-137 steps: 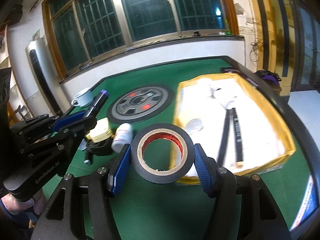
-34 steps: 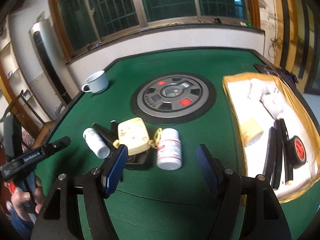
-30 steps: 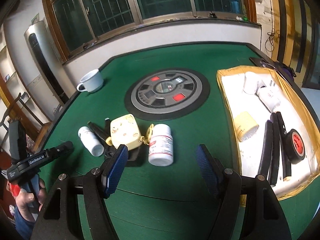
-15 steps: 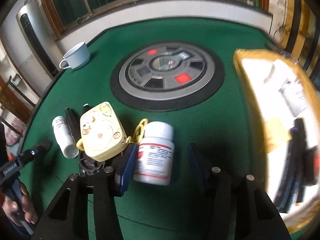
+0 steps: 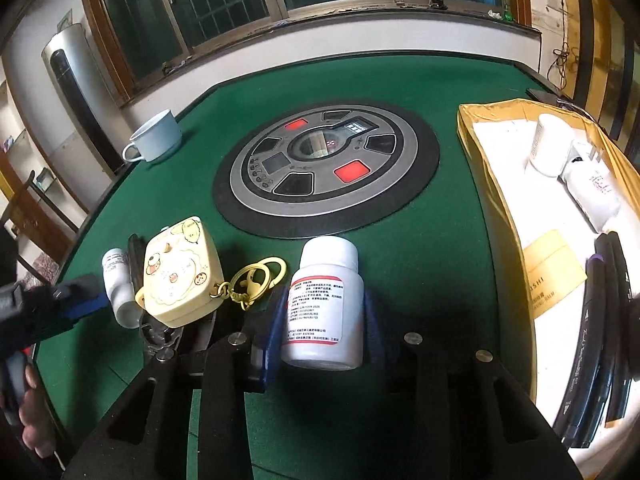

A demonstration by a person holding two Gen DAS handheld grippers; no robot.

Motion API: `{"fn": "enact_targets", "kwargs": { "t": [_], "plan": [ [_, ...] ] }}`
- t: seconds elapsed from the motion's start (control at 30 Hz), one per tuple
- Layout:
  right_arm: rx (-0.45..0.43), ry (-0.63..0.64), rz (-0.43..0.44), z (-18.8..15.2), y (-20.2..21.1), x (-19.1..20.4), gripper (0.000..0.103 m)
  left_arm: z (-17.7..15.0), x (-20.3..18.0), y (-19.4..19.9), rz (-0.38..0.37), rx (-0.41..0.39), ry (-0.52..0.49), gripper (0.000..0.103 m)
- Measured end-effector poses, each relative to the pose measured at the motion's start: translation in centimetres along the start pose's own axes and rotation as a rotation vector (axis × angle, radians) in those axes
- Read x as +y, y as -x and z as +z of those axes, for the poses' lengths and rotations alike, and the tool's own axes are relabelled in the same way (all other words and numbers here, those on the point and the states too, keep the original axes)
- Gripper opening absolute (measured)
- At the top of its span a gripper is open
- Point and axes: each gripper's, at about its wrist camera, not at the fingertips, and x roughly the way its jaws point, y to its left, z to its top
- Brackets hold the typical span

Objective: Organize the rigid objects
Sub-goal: 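Grasp the green-labeled white bottle with the left tool while the right tool reaches the red-labeled bottle, then lift the green-labeled bottle with the left tool while the right tool lifts the red-labeled bottle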

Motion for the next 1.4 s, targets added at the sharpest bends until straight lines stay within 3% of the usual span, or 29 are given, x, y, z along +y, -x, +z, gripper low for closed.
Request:
{"fn": "enact_targets", "kwargs": {
  "t": [0.1,0.27,0.47,0.77,0.9,1.03,1.1,1.4],
  "plan": [
    [-0.004,-0.005,0.017,0.0,0.2,0.0,0.032,0.5,-0.5,-0.8,0.035,0.007,-0.01,0.045],
    [-0.009,-0.003,0.037,-0.1,0.6,0.1,0.032,1.3,-1.6,-1.5,0.077,0.011,-0.156,0.044],
    [0.003,0.017,0.037,-0.3,0.4,0.7,0.032,1.0,-1.6,-1.1,0.109,0.057,-0.322,0.033],
    [0.025,0.085,-0.026,-0.6,-0.2,1.7,0.032,0.7,-2.1,-0.9,0.157,0.054,-0.385,0.033],
    [0.014,0.097,-0.033,-0.7,-0.4,1.7,0.031,0.3,-2.4,-1.0,0.16,0.012,-0.434,0.033],
    [0.01,0.093,-0.033,-0.7,-0.3,1.7,0.031,0.2,-1.5,-0.6,0.11,-0.032,-0.411,0.032],
    [-0.001,0.083,-0.035,-0.7,-0.1,1.5,0.031,0.2,-1.4,-0.3,0.122,-0.06,-0.41,0.032],
    [-0.148,0.011,-0.007,0.2,2.6,0.5,0.031,-0.4,-2.9,2.1,0.171,-0.256,-0.476,0.032]
  ]
}}
